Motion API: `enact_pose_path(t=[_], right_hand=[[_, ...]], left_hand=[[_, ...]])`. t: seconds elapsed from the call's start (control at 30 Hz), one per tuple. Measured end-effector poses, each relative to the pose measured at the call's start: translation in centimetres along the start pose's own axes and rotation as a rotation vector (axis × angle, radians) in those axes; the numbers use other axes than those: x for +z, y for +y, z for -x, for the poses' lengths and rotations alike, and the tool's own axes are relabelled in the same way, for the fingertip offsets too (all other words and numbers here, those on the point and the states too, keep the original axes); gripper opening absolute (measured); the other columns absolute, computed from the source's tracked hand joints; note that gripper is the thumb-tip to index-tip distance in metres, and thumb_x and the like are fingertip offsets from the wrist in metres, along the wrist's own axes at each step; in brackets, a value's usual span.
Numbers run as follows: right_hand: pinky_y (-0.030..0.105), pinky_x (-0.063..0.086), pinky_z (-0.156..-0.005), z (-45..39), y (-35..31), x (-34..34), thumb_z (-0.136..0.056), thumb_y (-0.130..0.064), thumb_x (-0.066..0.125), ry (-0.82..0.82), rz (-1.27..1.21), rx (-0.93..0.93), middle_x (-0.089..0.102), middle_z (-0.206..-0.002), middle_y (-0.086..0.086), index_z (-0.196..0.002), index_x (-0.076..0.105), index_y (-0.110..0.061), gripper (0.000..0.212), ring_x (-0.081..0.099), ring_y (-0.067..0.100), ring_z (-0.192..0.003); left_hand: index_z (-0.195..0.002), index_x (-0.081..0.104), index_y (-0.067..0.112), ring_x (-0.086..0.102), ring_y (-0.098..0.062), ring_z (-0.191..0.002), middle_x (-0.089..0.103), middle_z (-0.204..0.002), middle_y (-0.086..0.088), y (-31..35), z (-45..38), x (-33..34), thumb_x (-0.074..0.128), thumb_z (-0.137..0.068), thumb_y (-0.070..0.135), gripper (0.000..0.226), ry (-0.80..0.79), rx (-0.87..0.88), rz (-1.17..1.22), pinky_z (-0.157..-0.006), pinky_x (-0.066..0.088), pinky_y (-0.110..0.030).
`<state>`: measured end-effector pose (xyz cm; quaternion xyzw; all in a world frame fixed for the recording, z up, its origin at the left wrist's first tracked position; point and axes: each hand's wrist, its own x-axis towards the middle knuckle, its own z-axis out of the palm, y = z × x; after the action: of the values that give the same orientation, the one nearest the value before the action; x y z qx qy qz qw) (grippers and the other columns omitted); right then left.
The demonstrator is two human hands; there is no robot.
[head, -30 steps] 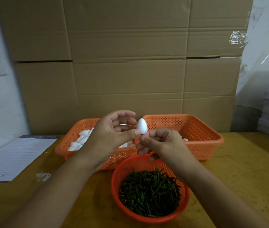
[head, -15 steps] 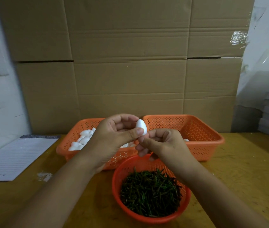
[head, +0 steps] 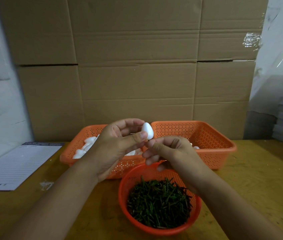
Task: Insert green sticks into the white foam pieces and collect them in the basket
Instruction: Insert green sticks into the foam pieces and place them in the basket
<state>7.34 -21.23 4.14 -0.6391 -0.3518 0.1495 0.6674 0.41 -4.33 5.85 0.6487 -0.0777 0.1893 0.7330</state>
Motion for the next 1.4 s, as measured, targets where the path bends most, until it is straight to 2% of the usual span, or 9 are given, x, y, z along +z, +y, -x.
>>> enact_pose_path(t=[0.1, 0.3, 0.4, 0.5, 0.73, 0.93, 1.27, 1.4], right_hand=[[0.02, 0.05, -0.055, 0.03, 0.0, 0.03, -0.096, -0.019, 0.062, 0.017, -0.042, -0.01, 0.077, -0.086, 0.009, -0.094, 0.072, -0.007, 0.017, 0.071, 0.016, -0.072], [0.02, 0.049, -0.053, -0.05, 0.02, 0.25, -0.094, -0.015, 0.065, 0.091, -0.006, -0.034, 0.076, -0.079, 0.008, -0.086, 0.074, -0.012, 0.013, 0.07, 0.015, -0.066], [0.019, 0.049, -0.051, -0.05, 0.07, 0.35, -0.094, -0.012, 0.064, 0.097, 0.034, -0.063, 0.076, -0.077, 0.008, -0.084, 0.074, -0.012, 0.014, 0.07, 0.015, -0.065], [0.02, 0.049, -0.053, -0.02, 0.08, 0.36, -0.095, -0.013, 0.063, 0.075, 0.06, -0.078, 0.076, -0.079, 0.008, -0.086, 0.074, -0.011, 0.015, 0.07, 0.016, -0.067], [0.02, 0.048, -0.055, 0.15, -0.04, 0.1, -0.096, -0.015, 0.062, -0.007, -0.058, -0.03, 0.076, -0.083, 0.009, -0.089, 0.073, -0.008, 0.015, 0.07, 0.015, -0.069], [0.02, 0.048, -0.056, 0.13, -0.04, 0.04, -0.095, -0.016, 0.061, -0.056, -0.126, 0.001, 0.074, -0.083, 0.009, -0.086, 0.072, -0.01, 0.016, 0.069, 0.013, -0.069], [0.02, 0.048, -0.056, -0.01, 0.14, 0.03, -0.095, -0.017, 0.062, -0.063, -0.128, 0.003, 0.074, -0.083, 0.009, -0.084, 0.072, -0.012, 0.016, 0.068, 0.013, -0.069], [0.02, 0.049, -0.056, -0.04, 0.14, -0.07, -0.095, -0.019, 0.063, -0.05, -0.111, -0.007, 0.074, -0.083, 0.009, -0.084, 0.073, -0.014, 0.016, 0.069, 0.014, -0.07]], left_hand=[[-0.098, 0.076, 0.021, 0.071, -0.023, -0.1, 0.074, -0.112, -0.014, 0.0, -0.03, 0.07, 0.081, -0.073, 0.017, 0.026, 0.015, -0.004, 0.007, -0.081, 0.057, -0.027], [-0.096, 0.078, 0.028, 0.071, -0.013, -0.094, 0.075, -0.101, 0.003, -0.21, -0.07, 0.28, 0.084, -0.071, 0.022, 0.027, 0.026, 0.047, -0.062, -0.079, 0.057, -0.026], [-0.096, 0.077, 0.031, 0.072, -0.014, -0.093, 0.076, -0.101, 0.002, -0.24, 0.0, 0.37, 0.087, -0.065, 0.028, 0.034, 0.029, 0.059, -0.103, -0.08, 0.057, -0.026], [-0.095, 0.077, 0.031, 0.073, -0.017, -0.093, 0.077, -0.102, -0.004, -0.28, -0.01, 0.3, 0.085, -0.068, 0.024, 0.03, 0.043, 0.046, -0.095, -0.077, 0.057, -0.025], [-0.103, 0.075, 0.017, 0.072, -0.022, -0.098, 0.074, -0.109, -0.015, -0.21, 0.03, 0.24, 0.078, -0.077, 0.013, 0.027, 0.004, 0.001, -0.024, -0.082, 0.058, -0.028], [-0.096, 0.078, 0.026, 0.072, -0.023, -0.098, 0.075, -0.107, -0.011, -0.22, -0.04, 0.08, 0.079, -0.075, 0.013, 0.025, -0.024, 0.013, -0.036, -0.086, 0.058, -0.032], [-0.099, 0.075, 0.02, 0.073, -0.022, -0.097, 0.075, -0.105, -0.01, -0.46, -0.15, -0.15, 0.081, -0.073, 0.013, 0.028, -0.009, 0.029, -0.055, -0.084, 0.059, -0.03], [-0.106, 0.071, 0.016, 0.072, -0.023, -0.1, 0.075, -0.108, -0.01, -0.45, -0.18, -0.24, 0.083, -0.072, 0.017, 0.036, -0.006, 0.027, -0.082, -0.083, 0.058, -0.029]])
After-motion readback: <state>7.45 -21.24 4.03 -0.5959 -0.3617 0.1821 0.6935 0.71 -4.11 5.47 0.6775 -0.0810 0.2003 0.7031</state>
